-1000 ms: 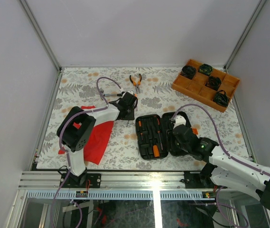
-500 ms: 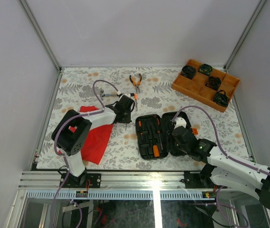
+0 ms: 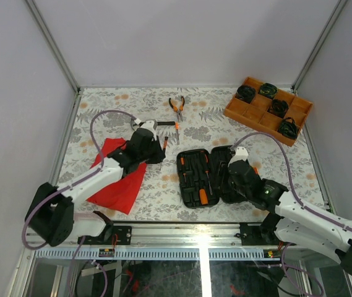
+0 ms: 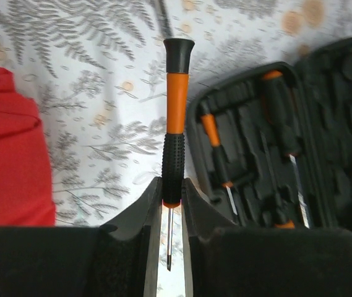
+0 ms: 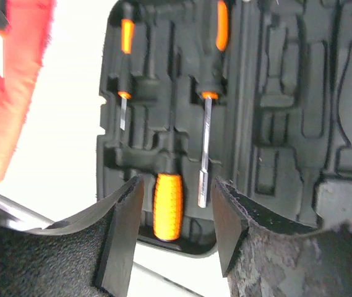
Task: Sort the tools into containers
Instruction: Pick up the screwdriver from the center of the board.
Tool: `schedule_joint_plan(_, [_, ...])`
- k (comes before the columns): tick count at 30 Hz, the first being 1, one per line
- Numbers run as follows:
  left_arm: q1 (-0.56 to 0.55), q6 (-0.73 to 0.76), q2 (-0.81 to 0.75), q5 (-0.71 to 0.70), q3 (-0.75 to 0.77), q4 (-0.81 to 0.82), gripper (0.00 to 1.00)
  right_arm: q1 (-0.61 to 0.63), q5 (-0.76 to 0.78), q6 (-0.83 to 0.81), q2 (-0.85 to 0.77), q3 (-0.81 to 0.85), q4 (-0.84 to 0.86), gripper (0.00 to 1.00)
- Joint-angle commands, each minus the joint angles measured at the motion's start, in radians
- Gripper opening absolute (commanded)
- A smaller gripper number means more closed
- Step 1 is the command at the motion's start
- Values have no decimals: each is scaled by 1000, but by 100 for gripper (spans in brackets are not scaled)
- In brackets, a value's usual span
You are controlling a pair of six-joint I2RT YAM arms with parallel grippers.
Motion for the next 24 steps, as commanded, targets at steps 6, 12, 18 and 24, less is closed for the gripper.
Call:
schedule_joint_plan(6, [-40, -161, -240, 281, -161, 275, 0, 8, 9, 102, -122, 39, 352, 56])
schedule_joint_plan(12, [-131, -323, -266, 335, -248, 514, 0, 8, -64, 204, -125, -5, 544, 55])
schedule_joint_plan(18, [-240, -383, -201, 342, -241, 673, 0, 8, -72, 283, -73, 17, 542, 47])
schedule_joint_plan(24, [-247, -416, -156, 391, -219, 744, 0, 8, -68, 361, -42, -4, 528, 42])
